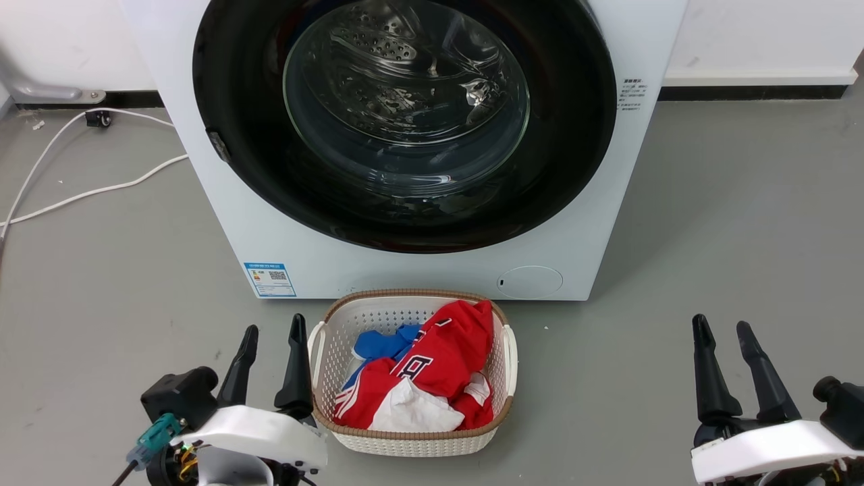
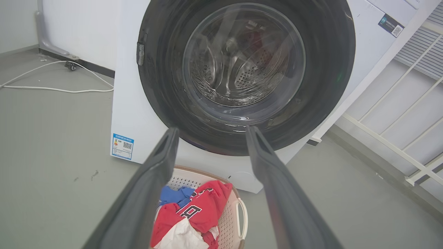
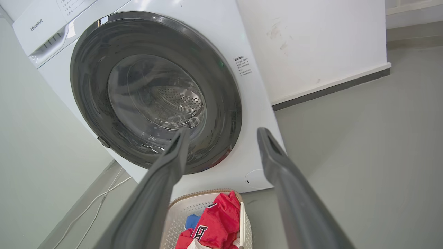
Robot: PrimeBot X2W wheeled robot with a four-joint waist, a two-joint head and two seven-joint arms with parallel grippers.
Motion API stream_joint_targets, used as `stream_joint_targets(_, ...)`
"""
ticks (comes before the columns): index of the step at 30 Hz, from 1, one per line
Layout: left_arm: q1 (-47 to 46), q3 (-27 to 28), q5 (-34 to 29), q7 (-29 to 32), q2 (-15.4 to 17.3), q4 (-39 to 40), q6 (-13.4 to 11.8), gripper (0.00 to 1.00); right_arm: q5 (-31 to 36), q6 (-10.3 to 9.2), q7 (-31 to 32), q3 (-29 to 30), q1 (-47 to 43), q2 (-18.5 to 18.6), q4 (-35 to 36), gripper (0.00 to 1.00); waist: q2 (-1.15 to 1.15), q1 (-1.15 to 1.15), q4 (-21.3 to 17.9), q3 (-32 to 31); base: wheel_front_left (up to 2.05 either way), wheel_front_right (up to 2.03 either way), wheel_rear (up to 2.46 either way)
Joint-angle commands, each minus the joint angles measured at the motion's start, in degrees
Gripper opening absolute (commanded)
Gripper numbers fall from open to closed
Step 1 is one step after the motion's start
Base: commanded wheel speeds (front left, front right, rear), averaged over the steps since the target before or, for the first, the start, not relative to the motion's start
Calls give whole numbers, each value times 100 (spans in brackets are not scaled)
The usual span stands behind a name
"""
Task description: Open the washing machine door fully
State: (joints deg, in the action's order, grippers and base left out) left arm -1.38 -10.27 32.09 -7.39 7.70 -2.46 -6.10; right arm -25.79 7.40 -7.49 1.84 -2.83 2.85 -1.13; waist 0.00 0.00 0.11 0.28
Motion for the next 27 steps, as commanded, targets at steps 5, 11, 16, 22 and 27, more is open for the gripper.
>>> stream_joint_targets(5,24,-106,-344,-114,61,113,-47,100,317,11,-111,-5,-45,10,134,100,0,0,7,0,0,0,0)
stream_joint_targets(11,64,-171,-657,-208,59,130,-66,100,599,12,-193,13,-109,10,178,100,0,0,21,9,0,0,0)
stream_joint_targets(16,115,-169,-883,-271,20,133,-62,100,837,12,-269,2,-148,9,240,100,0,0,18,16,0,0,0)
stream_joint_targets(22,174,-123,-1156,-355,-50,145,6,100,1058,13,-344,10,-184,8,352,100,0,0,12,19,0,0,0)
stream_joint_targets(27,208,-62,-1357,-415,-144,145,107,100,1228,13,-411,3,-247,8,462,100,0,0,18,27,0,0,0)
